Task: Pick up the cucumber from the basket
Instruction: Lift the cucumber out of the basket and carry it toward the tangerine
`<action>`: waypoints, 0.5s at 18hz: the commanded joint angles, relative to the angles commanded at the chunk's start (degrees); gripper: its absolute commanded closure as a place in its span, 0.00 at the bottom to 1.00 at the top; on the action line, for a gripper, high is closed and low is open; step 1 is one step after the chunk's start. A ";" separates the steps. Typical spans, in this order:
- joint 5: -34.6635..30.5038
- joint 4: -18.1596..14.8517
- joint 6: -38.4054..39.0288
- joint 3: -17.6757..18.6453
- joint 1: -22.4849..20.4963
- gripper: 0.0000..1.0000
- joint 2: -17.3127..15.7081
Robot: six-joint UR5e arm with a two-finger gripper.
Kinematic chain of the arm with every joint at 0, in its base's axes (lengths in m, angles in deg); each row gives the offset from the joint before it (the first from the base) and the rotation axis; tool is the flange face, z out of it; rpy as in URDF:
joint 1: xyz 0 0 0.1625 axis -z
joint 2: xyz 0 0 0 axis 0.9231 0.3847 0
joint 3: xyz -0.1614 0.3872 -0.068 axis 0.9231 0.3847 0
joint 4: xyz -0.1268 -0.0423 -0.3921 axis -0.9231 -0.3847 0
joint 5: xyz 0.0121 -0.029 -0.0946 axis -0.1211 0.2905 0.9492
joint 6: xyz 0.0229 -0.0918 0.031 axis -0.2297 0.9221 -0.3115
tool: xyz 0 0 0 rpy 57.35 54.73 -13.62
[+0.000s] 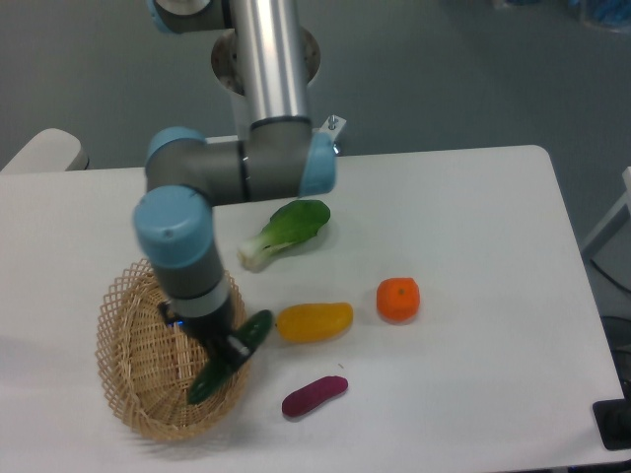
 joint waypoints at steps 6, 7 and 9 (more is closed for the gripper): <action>2.82 -4.30 -16.35 -0.26 -10.64 0.78 -2.55; 3.17 -4.74 -18.81 -0.35 -11.96 0.78 -2.64; 3.87 -5.54 -23.38 -0.35 -14.69 0.78 -2.73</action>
